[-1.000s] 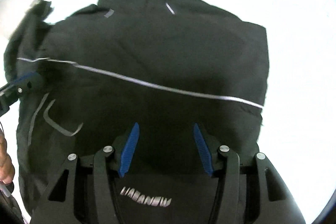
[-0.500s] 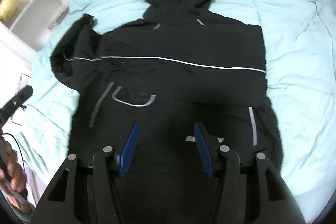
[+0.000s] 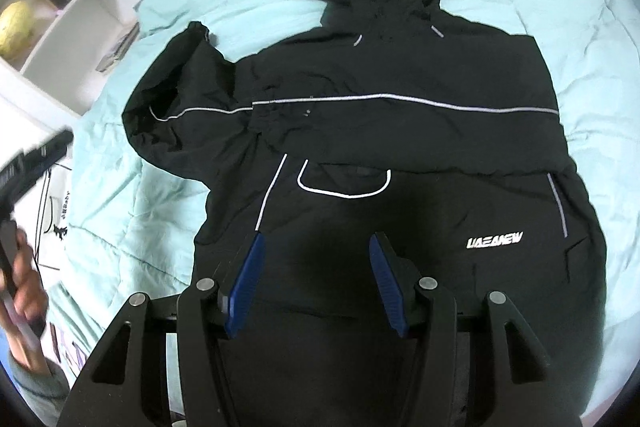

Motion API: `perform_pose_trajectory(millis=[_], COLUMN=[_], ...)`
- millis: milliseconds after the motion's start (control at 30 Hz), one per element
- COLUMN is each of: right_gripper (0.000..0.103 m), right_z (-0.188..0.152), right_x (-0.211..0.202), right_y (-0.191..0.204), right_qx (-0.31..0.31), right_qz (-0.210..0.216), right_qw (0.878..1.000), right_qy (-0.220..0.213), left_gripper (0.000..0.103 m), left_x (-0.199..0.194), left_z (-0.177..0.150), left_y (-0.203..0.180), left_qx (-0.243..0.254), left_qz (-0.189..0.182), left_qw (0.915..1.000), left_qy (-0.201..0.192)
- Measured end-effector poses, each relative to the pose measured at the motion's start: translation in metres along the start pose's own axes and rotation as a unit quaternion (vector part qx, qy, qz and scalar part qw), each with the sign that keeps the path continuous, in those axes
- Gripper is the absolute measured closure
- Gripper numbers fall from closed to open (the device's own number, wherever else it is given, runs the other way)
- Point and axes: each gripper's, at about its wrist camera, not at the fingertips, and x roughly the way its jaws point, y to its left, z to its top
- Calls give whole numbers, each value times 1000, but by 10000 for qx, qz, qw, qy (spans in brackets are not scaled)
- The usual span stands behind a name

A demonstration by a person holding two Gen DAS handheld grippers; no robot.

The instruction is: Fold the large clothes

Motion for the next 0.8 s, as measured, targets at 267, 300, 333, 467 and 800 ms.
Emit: perform_pose_trajectory(millis=[267,300,333,467,800], right_gripper=[46,46,46,46,46], right_z=[32,37,42,64,98], right_x=[30,36,42,76,144], right_y=[22,25,27,36,50], right_qx=[-134,-173,-220,-411,-794], right_qz=[-331,-339,-335,-336,-291], right_qw=[9991,9990,9988,9976,9928], right_qy=[214,238,264,455,846], left_gripper=[36,36,36,36,69], left_x=[90,107,119,177,266], left_z=[80,88,92,117,141], left_y=[13,14,14,19,28], left_qx=[4,14,16,-20,11], left_qz=[-299,-284,-258,-283,-274], left_qw=[9994,9993,9993,9978,9921], left_qy=[152,230,286,592,1223])
